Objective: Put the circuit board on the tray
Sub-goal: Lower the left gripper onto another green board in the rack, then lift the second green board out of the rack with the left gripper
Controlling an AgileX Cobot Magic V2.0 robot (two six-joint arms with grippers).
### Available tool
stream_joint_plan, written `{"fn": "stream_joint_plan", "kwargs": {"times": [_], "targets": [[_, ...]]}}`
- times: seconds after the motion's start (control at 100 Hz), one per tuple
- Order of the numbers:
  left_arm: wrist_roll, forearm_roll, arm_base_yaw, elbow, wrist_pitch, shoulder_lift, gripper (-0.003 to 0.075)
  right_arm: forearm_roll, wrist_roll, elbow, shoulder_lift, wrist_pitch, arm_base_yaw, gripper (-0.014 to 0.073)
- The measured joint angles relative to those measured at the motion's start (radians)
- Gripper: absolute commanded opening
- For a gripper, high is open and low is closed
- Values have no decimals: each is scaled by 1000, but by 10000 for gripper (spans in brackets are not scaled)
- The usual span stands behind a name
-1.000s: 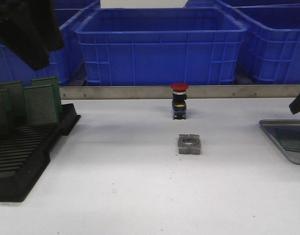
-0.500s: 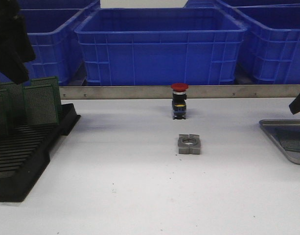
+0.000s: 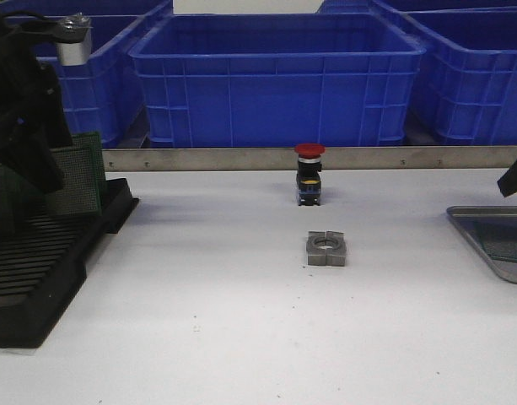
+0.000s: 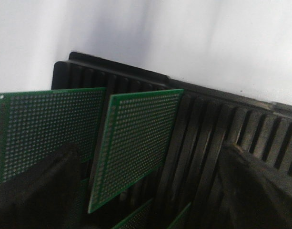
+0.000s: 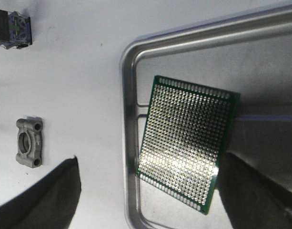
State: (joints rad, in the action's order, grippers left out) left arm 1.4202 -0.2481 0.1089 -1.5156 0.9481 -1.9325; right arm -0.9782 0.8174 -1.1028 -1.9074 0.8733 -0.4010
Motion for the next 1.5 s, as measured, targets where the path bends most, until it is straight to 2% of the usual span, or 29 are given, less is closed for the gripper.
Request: {"fn": "stream_joint_plan", "kwargs": {"times": [0.09, 0.16, 0.23, 0.39, 0.63, 0.84, 0.96, 1.14, 1.31, 1.5], "targets": [[0, 2, 0, 0, -1, -8, 529, 0, 0, 0, 0, 2, 0, 608], [0, 2, 0, 0, -1, -8, 456, 0, 0, 0, 0, 3, 0, 608], [0, 2, 0, 0, -1, -8, 334, 0, 0, 0, 0, 4, 0, 608], [0, 2, 0, 0, -1, -8, -14, 0, 2, 0, 0, 6, 0, 608], [11, 16, 0, -27, 76, -8, -18, 0, 2, 0, 0, 6, 0, 608], [-22, 8, 0, -171, 214, -8, -18, 0, 2, 0, 0, 6, 0, 608], [-46, -41, 0, -254, 266, 5, -18, 0, 2, 0, 0, 6, 0, 608], [-73, -185, 8, -281, 278, 93, -18, 0, 2, 0, 0, 6, 0, 608], [-120, -315, 85, -283, 289, 160, -18, 0, 2, 0, 0, 6, 0, 608], [-170, -339, 230, -276, 290, 167, -18, 0, 2, 0, 0, 6, 0, 608]]}}
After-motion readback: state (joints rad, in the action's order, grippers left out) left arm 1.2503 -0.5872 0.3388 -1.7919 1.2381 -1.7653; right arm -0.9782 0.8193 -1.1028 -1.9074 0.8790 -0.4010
